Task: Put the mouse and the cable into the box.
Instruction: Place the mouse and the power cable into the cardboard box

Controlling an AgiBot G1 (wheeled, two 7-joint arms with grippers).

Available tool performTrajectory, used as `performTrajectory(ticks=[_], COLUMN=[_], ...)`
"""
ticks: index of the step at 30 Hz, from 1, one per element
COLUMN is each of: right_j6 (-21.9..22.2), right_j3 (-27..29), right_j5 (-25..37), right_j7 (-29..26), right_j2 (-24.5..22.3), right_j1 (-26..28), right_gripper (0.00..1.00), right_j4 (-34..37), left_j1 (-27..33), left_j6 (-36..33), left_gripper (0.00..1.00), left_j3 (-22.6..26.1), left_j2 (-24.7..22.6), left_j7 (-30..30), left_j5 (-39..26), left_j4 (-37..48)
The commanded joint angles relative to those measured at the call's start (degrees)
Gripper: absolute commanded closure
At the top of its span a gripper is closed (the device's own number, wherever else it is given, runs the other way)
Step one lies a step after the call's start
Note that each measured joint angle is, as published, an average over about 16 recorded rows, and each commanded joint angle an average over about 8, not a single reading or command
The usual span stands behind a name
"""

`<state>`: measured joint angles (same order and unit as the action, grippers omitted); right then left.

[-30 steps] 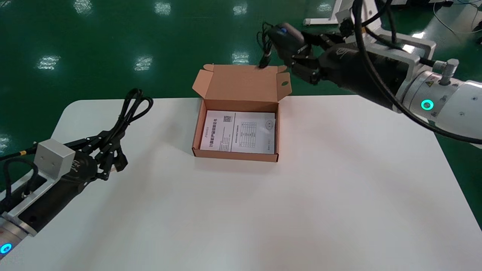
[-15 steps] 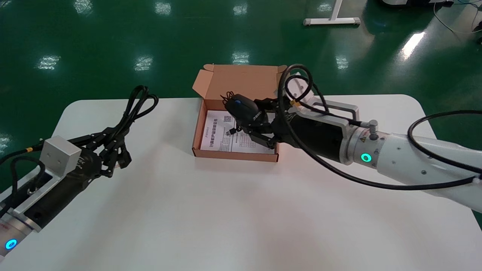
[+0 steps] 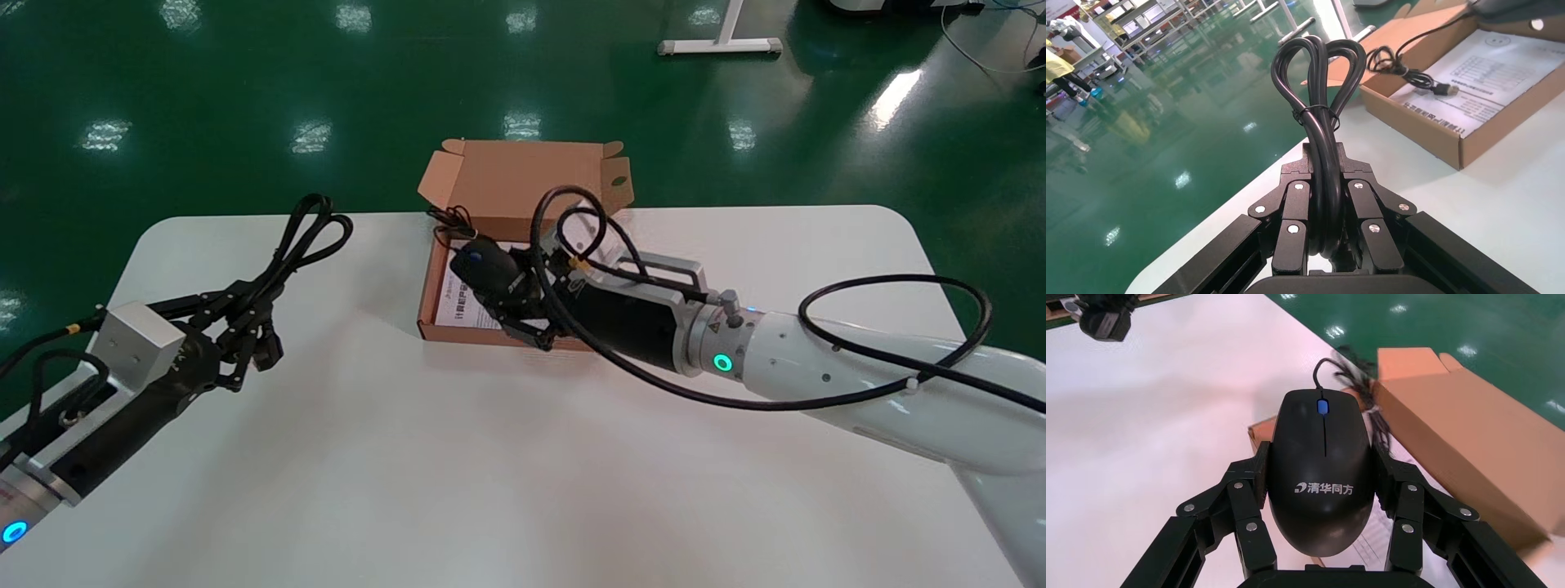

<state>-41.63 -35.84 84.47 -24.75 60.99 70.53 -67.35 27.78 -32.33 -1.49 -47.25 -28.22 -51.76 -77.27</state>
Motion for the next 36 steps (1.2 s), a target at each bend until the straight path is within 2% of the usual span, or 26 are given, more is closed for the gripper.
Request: performTrajectory(ticks=[1,14,22,29,36], right_j6=[-1.1,-4.8,-9.2,-11.8,-12.5], right_j3=[0.3,5.0,5.7,4.7,3.6], right_j5=[-1.2,-5.5,-6.9,-6.3,-5.0], right_j7=[1.5,6.4,8.0,8.5,9.6], right_j2=[-0.5,-6.9,-9.9,-11.1,-11.0], right_j1=[-0.3,4.3,6.2,6.0,5.6], right_gripper=[1.00,1.00,1.00,1.00,1.00], right_j4=[0.5,0.1,-0.7,-0.5,0.8], left_j1=[0.1,1.4,1.1,0.3,-1.4], left_j6=[-0.1,-0.2,-0.5,-1.0,-1.5], left_gripper=[1.00,1.00,1.00,1.00,1.00], left_j3=[0.2,2.0,1.9,1.3,-0.1], left_j2=[0.1,-0.7,-0.9,-1.2,-0.9], left_j7=[-0.1,0.5,0.4,-0.1,-0.7], left_j5=[-0.2,-1.0,-0.7,-0.1,0.8], left_j4=[0.0,0.1,0.1,0.0,0.0])
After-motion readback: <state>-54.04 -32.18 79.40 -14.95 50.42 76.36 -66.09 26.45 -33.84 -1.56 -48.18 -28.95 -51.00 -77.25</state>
